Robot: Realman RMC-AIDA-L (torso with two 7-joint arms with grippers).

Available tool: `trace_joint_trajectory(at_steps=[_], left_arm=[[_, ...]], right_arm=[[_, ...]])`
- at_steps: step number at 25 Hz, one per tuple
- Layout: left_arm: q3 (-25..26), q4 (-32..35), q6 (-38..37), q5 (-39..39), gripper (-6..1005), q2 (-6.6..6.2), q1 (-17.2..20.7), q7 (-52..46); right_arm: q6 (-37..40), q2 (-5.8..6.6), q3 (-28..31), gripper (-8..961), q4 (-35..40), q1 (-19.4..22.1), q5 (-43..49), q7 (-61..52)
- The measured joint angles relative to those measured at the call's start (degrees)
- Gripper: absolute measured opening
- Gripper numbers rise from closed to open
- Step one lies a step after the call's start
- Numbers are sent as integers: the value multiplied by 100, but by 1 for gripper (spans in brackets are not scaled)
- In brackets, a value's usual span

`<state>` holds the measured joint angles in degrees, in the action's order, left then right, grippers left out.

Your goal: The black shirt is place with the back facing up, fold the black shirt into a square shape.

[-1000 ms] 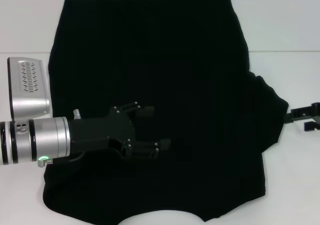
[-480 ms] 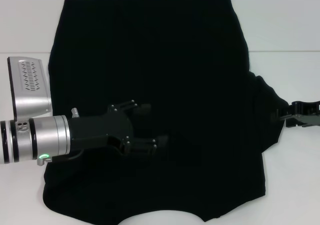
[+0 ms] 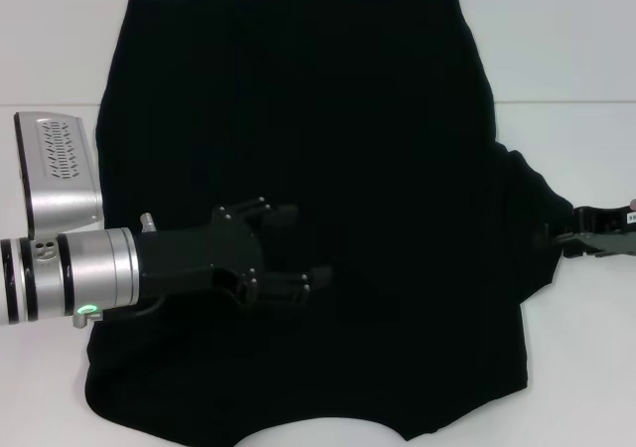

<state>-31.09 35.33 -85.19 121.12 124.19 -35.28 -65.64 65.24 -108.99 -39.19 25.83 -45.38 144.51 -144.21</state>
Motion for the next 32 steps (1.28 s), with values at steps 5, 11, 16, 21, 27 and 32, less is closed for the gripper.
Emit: trace_joint_trajectory(at_steps=[5,11,16,21,27,32], left_arm=[[-1,0,40,0,949,0,-2,-1],[8,0,40,0,949,-6,13,-4],[16,0,40,0,949,-10,13,-12],[16,0,38,0,949,-9,13,-21],[16,0,38,0,949,1,9,-21],[16,0,38,0,949,1,6,-21]], right_arm=[[-22,-30,-11,574,-6,-18,-1,-2],[-53,-74,-149,443,-3,-17,-3,-2],[3,-37,-142,414,26,25,-3,-5],[126,4,-153,415,24,72,-3,-11],[89,-1,-153,414,3,84,-2,-11],[-3,-45,-151,408,1,64,-2,-11]])
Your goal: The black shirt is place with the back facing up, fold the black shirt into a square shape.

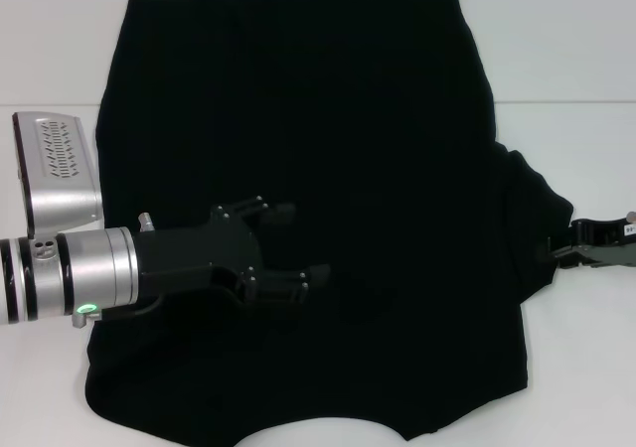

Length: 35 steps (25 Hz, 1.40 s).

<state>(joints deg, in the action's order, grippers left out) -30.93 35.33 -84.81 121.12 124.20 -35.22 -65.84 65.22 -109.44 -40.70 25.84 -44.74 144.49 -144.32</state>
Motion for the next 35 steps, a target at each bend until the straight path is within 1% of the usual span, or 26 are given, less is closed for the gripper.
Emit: trace_joint_trajectory(at_steps=[4,13,18,24,29,34,35], left_arm=[[4,0,5,0,950,-1,-2,1],[43,0,9,-6,950,-10,5,1],[52,0,9,-12,950,-10,7,2],[58,0,8,-19,950,-10,19,1],[72,0,8,-19,950,-10,35,1],[72,0,8,-47,949,-10,35,-1],[71,0,8,-57,949,-10,34,-2]], right_arm=[[-63,-24,0,403,0,-5,0,-12],[-163,-24,1,393,0,-8,0,-64],[-240,-24,-51,285,0,-18,0,-61],[-309,-37,-244,155,1,-61,0,-111],[-303,-38,-219,40,60,-42,-31,-111],[-194,-8,-211,74,70,-24,-39,-130],[-171,-5,-210,112,70,-22,-39,-131]])
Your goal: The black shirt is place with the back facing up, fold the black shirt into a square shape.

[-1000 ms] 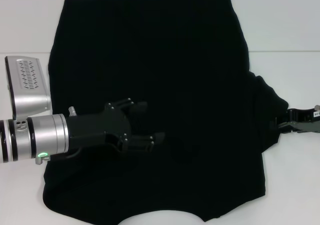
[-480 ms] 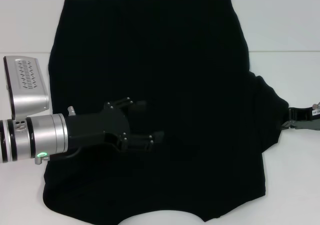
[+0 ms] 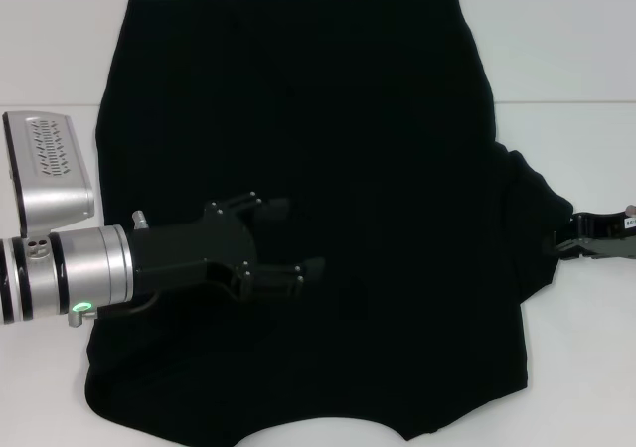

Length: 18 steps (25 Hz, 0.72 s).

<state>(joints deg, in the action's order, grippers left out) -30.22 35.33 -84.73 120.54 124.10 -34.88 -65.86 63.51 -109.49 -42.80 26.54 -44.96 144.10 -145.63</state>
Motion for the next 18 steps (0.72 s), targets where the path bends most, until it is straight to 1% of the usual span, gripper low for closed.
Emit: trace_joint_trajectory(at_steps=[5,13,18], left_arm=[[-1,0,0,-12,950,0,-8,-2],[-2,0,0,-27,949,-2,-7,-6],[-2,0,0,-31,949,-10,-4,-6]], right_arm=[[48,-2,0,301,-2,1,-4,-2],[-132,-68,0,363,-48,-34,-5,-6],[-173,-90,0,349,-51,-44,-5,-9]])
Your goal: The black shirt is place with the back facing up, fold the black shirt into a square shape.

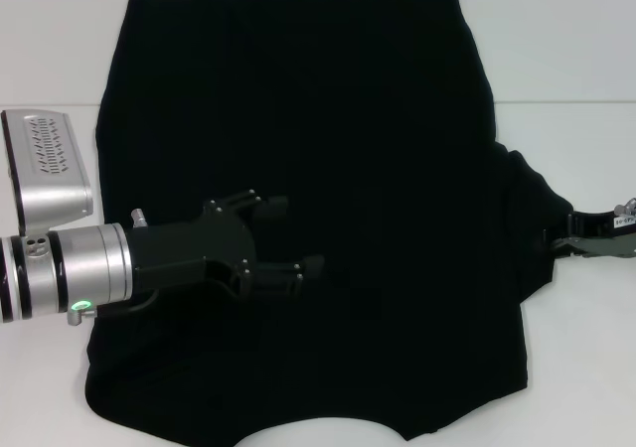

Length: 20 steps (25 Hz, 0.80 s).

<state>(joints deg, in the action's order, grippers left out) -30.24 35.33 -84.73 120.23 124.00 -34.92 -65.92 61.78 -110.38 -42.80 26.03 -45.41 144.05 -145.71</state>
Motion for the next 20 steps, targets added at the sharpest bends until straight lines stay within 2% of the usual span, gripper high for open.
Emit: trace_joint_trajectory(at_steps=[6,11,16,20], left_arm=[[0,0,0,0,949,1,6,0],[0,3,0,0,949,1,11,0],[0,9,24,0,949,1,12,0],[0,9,35,-18,950,2,14,0]], right_arm=[[-60,-18,-25,293,-2,-1,17,-10],[-62,-26,-65,74,-2,-21,38,-10],[-52,-28,-62,9,24,-6,33,-1],[-11,-6,-13,10,50,68,5,43]])
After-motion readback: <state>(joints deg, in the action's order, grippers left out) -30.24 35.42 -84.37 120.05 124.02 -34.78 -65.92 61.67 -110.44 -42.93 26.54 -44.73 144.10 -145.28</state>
